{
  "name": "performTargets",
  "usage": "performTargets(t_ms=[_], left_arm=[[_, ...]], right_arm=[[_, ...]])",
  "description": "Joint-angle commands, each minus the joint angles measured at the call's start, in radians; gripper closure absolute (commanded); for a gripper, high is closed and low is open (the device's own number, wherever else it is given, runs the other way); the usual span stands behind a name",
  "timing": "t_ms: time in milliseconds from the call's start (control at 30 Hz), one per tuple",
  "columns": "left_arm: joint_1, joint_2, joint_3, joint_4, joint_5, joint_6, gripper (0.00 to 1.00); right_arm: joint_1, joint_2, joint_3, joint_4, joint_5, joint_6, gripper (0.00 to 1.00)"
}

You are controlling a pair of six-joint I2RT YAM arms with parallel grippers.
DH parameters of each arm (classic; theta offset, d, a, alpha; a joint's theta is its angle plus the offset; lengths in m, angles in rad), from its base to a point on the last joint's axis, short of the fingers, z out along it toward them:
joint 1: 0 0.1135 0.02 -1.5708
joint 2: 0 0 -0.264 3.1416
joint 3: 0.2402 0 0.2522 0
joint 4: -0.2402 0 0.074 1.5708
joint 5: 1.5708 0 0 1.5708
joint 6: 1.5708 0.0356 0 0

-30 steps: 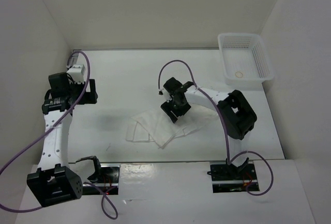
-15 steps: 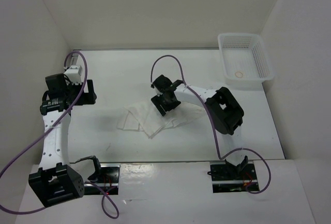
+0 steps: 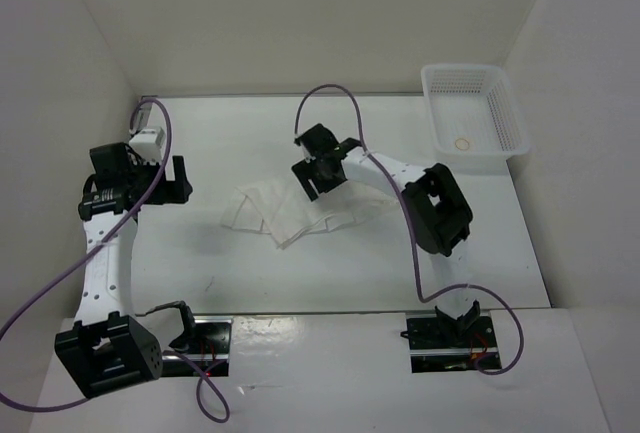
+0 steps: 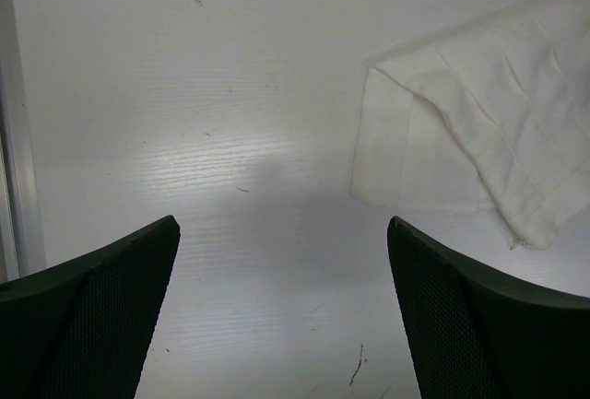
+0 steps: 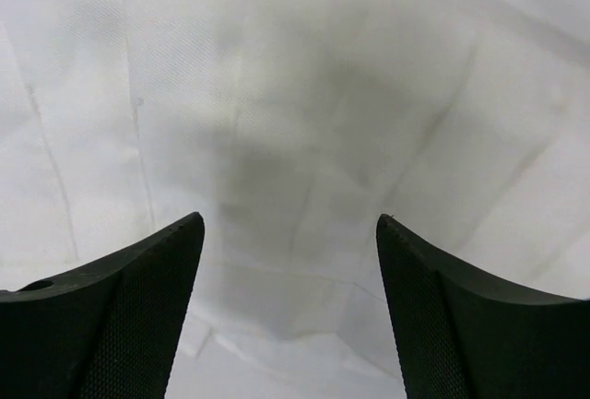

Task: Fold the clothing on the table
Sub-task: Fold the skirt

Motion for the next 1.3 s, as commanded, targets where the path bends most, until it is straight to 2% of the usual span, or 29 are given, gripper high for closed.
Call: performTargets(t_ms=[0,100,200,367,433,800,1267], left_arm=[[-0.019,0.010,-0.007,-0.008,0.057,0.031,0.01],[-0.019,0.010,-0.007,-0.008,0.076,0.040,0.01],[-0.028,0.010,-0.007,-0.008,0.085,0.040,0.01],[-0.028,0.010,-0.016,-0.008,0.096,0.049,0.01],[-0.028,0.010,-0.016,-0.008,0.096,0.049,0.01],[-0.028,0.028,-0.016,-0.008,0.114,0.059,0.01],[-0.028,0.028,-0.016,-0.008,0.114,0.059,0.01]], right_arm=[[-0.057,-0.240,0.053,-0.005,-0.046,-0.058,0.19],[-0.115,-0.349,0.018,-0.022,-0.072,-0.093,0.14],[-0.245,-0.455,-0.149,0.008,0.006,-0.108,0.14],[-0.301,-0.467,-0.337,0.070,0.149,-0.119,0.14],[-0.310,-0.449,-0.389,0.093,0.158,-0.119,0.14],[-0.335,-0.351,-0.407,0.131,0.169,-0.101,0.14],[-0.405,-0.394,-0.386,0.107,0.134,-0.101,0.14]])
